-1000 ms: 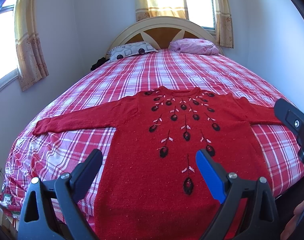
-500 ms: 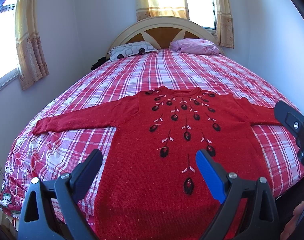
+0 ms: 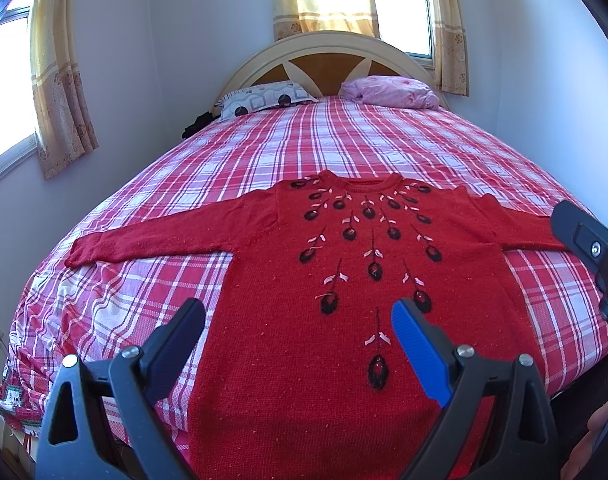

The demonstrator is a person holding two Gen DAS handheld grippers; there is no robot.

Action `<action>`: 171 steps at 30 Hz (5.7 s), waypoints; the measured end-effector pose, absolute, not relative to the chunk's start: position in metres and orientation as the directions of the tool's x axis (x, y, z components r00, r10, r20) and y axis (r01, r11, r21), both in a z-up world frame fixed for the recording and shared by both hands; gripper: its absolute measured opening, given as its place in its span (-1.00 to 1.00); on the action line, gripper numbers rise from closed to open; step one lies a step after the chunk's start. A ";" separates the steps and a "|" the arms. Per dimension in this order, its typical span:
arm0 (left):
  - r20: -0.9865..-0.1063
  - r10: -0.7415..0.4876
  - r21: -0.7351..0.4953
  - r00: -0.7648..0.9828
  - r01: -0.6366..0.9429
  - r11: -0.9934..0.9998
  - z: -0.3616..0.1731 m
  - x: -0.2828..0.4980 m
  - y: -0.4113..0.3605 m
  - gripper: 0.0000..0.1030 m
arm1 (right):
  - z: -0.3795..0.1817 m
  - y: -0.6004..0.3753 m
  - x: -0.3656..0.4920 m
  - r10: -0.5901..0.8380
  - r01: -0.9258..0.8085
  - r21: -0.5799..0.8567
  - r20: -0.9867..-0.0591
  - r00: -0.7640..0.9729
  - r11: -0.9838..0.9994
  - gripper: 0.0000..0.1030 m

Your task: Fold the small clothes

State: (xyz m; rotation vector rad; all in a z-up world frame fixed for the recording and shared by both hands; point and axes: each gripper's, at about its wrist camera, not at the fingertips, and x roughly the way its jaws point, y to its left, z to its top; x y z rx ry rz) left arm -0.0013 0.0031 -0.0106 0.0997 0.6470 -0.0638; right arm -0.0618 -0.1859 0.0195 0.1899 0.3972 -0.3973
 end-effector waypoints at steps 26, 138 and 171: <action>-0.628 -0.026 0.072 0.778 0.091 0.993 -0.021 0.005 0.004 0.87 | 0.011 -0.189 -0.056 -0.336 0.419 0.105 -0.437 0.834 0.902 0.98; -0.749 0.049 0.015 0.660 -0.058 0.998 -0.083 0.159 0.080 0.89 | -0.095 -0.358 0.186 -0.224 0.300 -0.039 -0.757 0.614 0.953 -0.52; -0.737 0.194 -0.399 0.647 -0.649 0.648 -0.106 0.216 0.384 0.14 | -0.104 -0.362 0.180 -0.346 0.393 -0.108 -0.716 0.606 0.913 -0.45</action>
